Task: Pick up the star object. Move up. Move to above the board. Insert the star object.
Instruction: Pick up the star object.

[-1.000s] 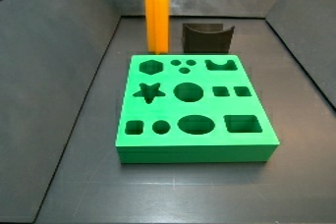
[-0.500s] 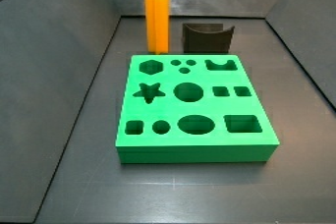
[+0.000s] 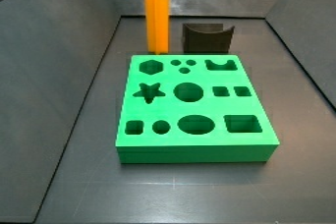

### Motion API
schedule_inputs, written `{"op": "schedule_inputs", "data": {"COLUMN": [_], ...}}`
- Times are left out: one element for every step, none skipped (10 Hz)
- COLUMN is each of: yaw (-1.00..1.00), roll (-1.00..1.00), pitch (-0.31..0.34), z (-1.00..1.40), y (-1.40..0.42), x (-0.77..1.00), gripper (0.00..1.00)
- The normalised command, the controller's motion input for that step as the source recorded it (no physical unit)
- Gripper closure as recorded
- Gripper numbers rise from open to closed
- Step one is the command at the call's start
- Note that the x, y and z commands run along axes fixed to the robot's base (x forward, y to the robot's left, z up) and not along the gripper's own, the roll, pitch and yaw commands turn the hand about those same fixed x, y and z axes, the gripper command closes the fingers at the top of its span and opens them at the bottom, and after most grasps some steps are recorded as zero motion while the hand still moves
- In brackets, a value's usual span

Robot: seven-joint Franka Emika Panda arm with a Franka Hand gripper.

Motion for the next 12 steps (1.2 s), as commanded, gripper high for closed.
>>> {"op": "schedule_inputs", "data": {"yaw": [0.04,0.02,0.0,0.0,0.0,-0.07,-0.28,-0.29,-0.31,-0.36,-0.51,-0.5], "roll": [0.16,0.23,0.24,0.2,0.15,0.14,0.15,0.12,0.11,0.09,0.09,0.06], "pitch": [-0.116,-0.15,-0.16,-0.133,-0.127,-0.08,-0.036,-0.034,-0.026,-0.019,-0.029,-0.02], "z": [-0.45,-0.54,-0.51,-0.43,-0.35,-0.29,-0.23,-0.2,-0.18,-0.15,-0.15,-0.13], "y": [-0.05,-0.08,-0.08,-0.03,-0.02,0.0,0.0,0.0,0.0,0.0,0.02,0.07], "x": [-0.15,-0.16,-0.17,-0.17,-0.13,0.0,0.02,0.0,0.0,0.0,0.01,0.0], "gripper": [0.0,0.0,0.0,0.0,0.0,0.0,0.0,0.0,0.0,0.0,0.0,0.0]}}
